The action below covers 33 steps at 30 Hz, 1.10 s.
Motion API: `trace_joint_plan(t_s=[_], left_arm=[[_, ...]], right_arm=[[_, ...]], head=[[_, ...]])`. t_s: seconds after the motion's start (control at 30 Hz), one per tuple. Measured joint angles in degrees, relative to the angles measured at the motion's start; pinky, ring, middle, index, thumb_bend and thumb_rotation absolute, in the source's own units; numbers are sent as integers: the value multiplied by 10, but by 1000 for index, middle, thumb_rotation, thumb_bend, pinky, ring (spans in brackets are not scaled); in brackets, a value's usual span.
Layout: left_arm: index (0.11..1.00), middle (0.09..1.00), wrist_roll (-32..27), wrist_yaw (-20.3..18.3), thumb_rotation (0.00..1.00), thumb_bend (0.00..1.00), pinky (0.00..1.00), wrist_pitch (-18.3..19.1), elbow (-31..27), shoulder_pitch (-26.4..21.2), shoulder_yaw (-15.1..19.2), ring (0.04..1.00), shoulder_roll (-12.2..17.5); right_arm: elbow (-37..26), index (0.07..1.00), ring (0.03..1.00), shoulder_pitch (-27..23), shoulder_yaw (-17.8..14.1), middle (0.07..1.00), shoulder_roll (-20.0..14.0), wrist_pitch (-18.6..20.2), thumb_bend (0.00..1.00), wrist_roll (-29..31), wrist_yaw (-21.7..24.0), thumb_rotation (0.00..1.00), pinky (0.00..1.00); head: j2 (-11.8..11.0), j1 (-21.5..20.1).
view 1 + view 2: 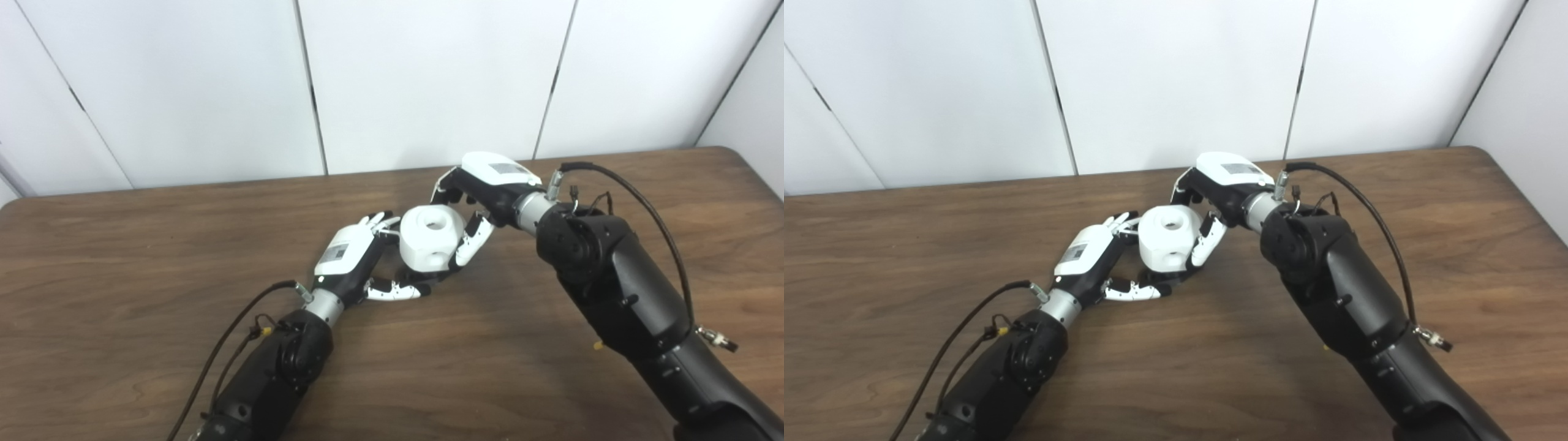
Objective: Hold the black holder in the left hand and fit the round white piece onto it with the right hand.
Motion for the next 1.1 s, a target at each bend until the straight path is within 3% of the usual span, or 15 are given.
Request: trace_joint_plan(t_s=[0.7, 1.1], left_arm=[[477, 896, -1, 3, 73, 524, 1000, -4, 5, -3, -1, 964, 0], [477, 897, -1, 2, 74, 523, 1000, 2, 2, -2, -2, 964, 0]], right_arm=[[-25, 481, 700, -20, -38, 694, -4, 2, 522, 15, -7, 133, 596], [-26, 481, 693, -20, -41, 689, -4, -1, 522, 29, -19, 133, 589]], head=[[-1, 1], [0, 1]])
